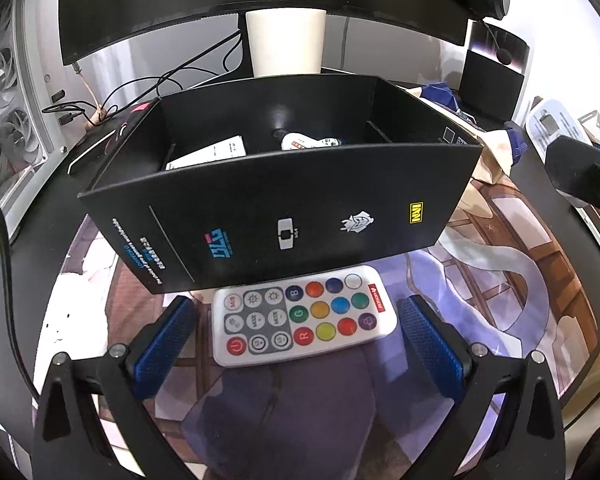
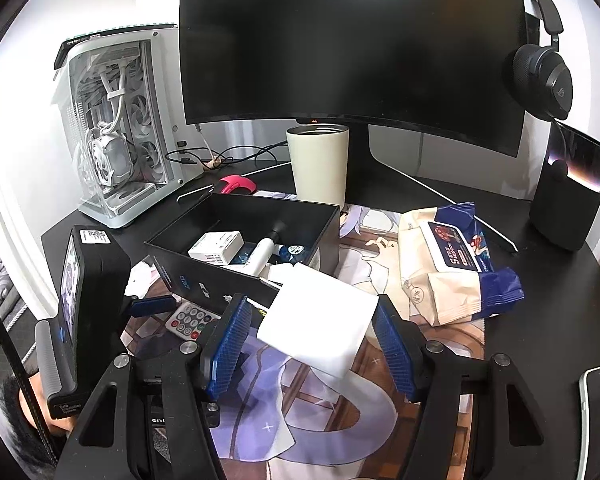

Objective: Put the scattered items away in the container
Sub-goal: 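Lower the left gripper onto the colourful-button remote control and grasp it, then lift the charger and remote and carry them over the black box with both grippers, then lower the charger and remote into the black box and open both grippers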

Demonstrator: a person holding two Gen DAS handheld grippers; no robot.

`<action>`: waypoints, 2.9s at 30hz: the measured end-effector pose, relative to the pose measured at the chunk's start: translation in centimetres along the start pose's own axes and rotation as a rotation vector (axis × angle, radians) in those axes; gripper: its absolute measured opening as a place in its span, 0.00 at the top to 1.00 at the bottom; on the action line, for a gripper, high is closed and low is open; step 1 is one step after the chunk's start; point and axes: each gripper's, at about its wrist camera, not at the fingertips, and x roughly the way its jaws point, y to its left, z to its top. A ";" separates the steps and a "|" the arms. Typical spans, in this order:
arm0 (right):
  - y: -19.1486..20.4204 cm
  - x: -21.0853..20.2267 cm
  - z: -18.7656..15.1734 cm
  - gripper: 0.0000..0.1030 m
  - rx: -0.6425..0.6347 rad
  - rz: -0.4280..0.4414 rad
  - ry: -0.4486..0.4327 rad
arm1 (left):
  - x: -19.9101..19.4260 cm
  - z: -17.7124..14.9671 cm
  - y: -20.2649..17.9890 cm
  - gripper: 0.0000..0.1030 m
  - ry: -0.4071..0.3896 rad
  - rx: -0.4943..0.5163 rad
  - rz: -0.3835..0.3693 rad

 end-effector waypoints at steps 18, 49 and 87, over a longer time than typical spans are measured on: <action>0.2 -0.1 0.0 0.38 -0.007 0.004 0.002 | -0.8 -0.6 0.2 0.14 -0.051 0.071 -0.058; 0.9 -0.7 0.1 0.38 -0.028 0.033 -0.002 | -7.4 0.3 3.5 0.13 -0.168 0.042 -0.068; 2.3 3.4 5.3 0.38 -0.062 0.052 0.008 | -6.6 6.7 6.5 0.13 -0.254 0.001 -0.015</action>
